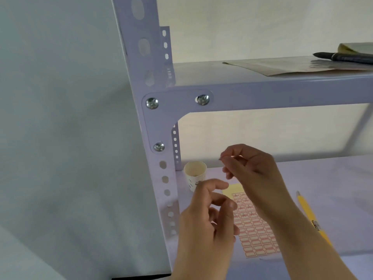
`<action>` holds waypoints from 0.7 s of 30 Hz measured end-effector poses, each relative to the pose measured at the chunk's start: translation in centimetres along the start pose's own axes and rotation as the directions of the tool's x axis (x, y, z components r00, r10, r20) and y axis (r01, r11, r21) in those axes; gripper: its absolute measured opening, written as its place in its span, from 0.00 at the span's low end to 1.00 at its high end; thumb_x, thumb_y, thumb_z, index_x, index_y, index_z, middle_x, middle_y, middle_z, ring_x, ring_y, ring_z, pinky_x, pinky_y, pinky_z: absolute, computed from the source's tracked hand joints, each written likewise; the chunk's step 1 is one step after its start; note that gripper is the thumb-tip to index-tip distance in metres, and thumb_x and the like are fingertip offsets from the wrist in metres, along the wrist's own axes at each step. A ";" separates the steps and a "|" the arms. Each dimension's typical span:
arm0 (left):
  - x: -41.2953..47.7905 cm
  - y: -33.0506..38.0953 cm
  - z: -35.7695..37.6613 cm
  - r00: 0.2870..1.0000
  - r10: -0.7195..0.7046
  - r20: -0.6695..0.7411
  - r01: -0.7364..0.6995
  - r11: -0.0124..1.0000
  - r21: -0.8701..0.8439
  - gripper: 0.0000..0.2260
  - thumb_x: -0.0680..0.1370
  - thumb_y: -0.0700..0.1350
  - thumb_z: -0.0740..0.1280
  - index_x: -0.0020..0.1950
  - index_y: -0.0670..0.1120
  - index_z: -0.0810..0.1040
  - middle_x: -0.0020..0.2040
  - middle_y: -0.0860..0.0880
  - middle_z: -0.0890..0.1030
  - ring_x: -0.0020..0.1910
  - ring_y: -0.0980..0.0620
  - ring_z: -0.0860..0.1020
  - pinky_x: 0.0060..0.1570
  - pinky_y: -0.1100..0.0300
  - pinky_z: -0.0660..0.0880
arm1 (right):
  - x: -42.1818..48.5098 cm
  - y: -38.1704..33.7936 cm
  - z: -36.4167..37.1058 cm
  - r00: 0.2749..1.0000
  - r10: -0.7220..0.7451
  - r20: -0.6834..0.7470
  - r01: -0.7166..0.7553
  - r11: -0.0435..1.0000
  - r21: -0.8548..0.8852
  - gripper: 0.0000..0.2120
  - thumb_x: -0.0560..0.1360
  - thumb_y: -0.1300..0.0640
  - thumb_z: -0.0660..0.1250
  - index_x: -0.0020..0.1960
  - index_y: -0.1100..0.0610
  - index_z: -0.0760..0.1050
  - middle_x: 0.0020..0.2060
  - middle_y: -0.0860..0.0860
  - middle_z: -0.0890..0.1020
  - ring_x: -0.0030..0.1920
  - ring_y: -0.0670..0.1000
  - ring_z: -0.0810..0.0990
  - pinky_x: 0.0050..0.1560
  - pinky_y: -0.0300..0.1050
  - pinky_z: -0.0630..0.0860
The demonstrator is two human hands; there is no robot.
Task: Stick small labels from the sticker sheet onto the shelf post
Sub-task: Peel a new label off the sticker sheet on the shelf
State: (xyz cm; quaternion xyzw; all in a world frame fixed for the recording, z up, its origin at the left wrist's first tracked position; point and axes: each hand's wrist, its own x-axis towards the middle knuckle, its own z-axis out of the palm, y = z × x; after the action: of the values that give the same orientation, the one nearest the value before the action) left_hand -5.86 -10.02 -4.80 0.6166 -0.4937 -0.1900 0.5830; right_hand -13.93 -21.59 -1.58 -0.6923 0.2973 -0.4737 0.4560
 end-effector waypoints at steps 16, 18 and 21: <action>3.1 -7.0 6.0 0.895 -0.440 0.074 0.365 0.817 0.445 0.08 0.81 0.49 0.65 0.59 0.56 0.70 0.59 0.54 0.76 0.56 0.55 0.75 0.56 0.66 0.73 | 9.6 12.1 4.9 0.962 0.152 0.225 0.014 0.800 -0.600 0.12 0.74 0.63 0.66 0.50 0.54 0.86 0.51 0.50 0.88 0.53 0.53 0.83 0.53 0.50 0.81; 3.5 -7.4 6.4 0.886 -0.455 0.089 0.365 0.802 0.473 0.11 0.81 0.49 0.64 0.63 0.56 0.70 0.62 0.53 0.75 0.59 0.54 0.75 0.60 0.64 0.73 | 9.6 12.2 4.6 0.964 0.129 0.231 0.037 0.798 -0.601 0.12 0.74 0.63 0.65 0.50 0.55 0.86 0.52 0.51 0.88 0.54 0.55 0.84 0.52 0.53 0.82; 4.2 -7.6 6.9 0.857 -0.503 0.113 0.398 0.786 0.474 0.15 0.81 0.50 0.65 0.67 0.54 0.68 0.66 0.51 0.75 0.63 0.51 0.74 0.66 0.58 0.73 | 9.1 12.1 3.0 0.991 0.041 0.127 0.034 0.844 -0.536 0.10 0.75 0.64 0.67 0.51 0.59 0.85 0.49 0.55 0.88 0.50 0.55 0.85 0.51 0.49 0.82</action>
State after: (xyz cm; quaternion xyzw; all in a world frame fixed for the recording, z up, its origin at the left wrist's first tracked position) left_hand -6.70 -18.43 -11.96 0.8042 -0.4255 -0.2806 0.3059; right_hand -7.50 -33.17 -9.50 -0.8218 0.3878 -0.3235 0.2638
